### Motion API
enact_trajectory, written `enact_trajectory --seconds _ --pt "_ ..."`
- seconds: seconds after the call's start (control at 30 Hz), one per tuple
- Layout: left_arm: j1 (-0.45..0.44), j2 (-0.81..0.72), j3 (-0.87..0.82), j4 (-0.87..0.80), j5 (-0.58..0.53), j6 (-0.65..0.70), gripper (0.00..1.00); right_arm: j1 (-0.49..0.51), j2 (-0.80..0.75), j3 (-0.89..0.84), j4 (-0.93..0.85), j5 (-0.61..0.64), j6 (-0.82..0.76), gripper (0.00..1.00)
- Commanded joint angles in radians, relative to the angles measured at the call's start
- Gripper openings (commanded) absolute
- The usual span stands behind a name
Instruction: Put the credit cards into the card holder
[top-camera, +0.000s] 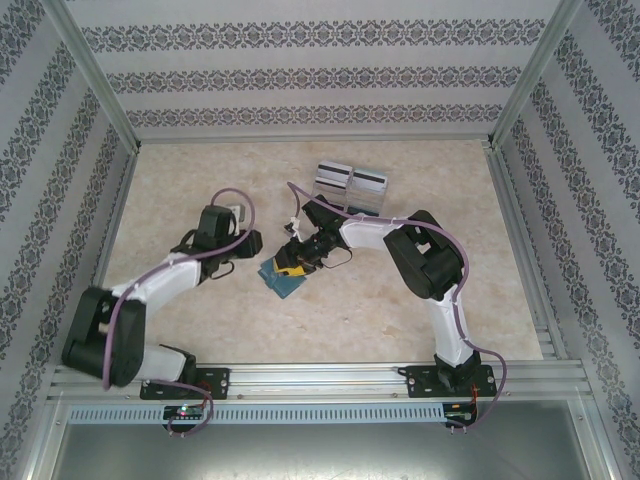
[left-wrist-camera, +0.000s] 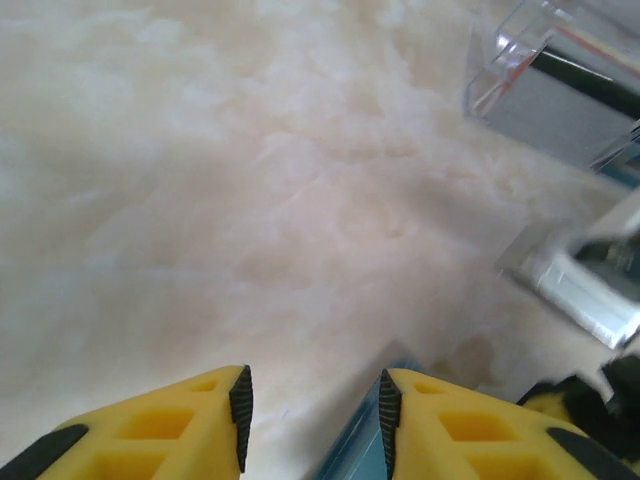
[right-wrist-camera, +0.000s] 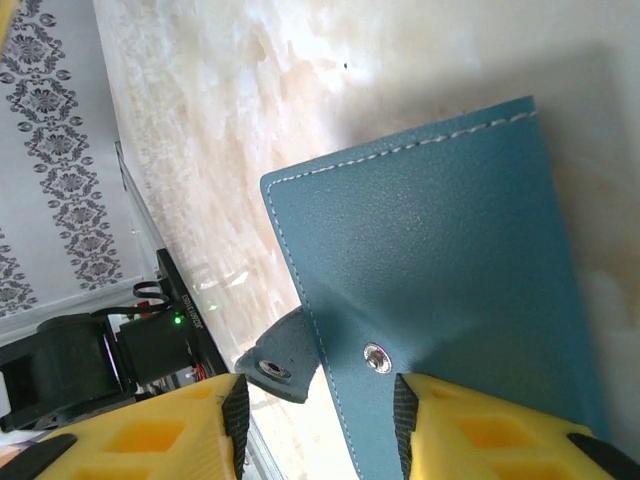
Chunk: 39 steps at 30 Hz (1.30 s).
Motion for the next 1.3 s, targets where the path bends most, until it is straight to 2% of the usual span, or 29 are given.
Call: enact_trajectory --seconds 0.0,0.07,0.27,0.43,0.67,0.73,0.8,0.9,1.1,1.27 --pt "0.005 0.13 0.089 -0.048 0.181 0.016 0.3 0.002 -0.002 -0.037 0.003 0.037 0.007 0.45" --pt "-0.004 0.203 0.14 -0.086 0.255 0.033 0.22 0.003 -0.009 -0.037 -0.003 0.04 0.002 0.45" --pt "-0.052 0.322 0.267 -0.313 0.312 0.146 0.25 0.004 -0.017 -0.038 -0.006 0.043 -0.005 0.43" --pt "-0.083 0.352 0.287 -0.429 0.281 0.18 0.24 0.004 -0.034 -0.034 -0.022 0.054 -0.016 0.43" --pt "-0.082 0.263 0.2 -0.447 0.201 0.151 0.23 -0.01 -0.104 -0.021 -0.098 0.107 -0.08 0.44" --pt "-0.083 0.244 0.172 -0.426 0.191 0.125 0.22 0.003 -0.157 -0.019 -0.17 0.208 -0.144 0.43" --pt "-0.083 0.224 0.152 -0.412 0.179 0.108 0.22 0.013 -0.199 -0.031 -0.22 0.242 -0.181 0.44" --pt "-0.083 0.203 0.131 -0.396 0.176 0.092 0.22 0.021 -0.264 -0.11 -0.216 0.182 -0.171 0.44" --pt "-0.083 0.18 0.105 -0.379 0.185 0.072 0.22 0.087 -0.343 -0.238 -0.33 0.076 -0.223 0.44" --pt "-0.083 0.157 0.083 -0.365 0.181 0.055 0.22 0.133 -0.319 -0.267 -0.337 0.103 -0.239 0.44"
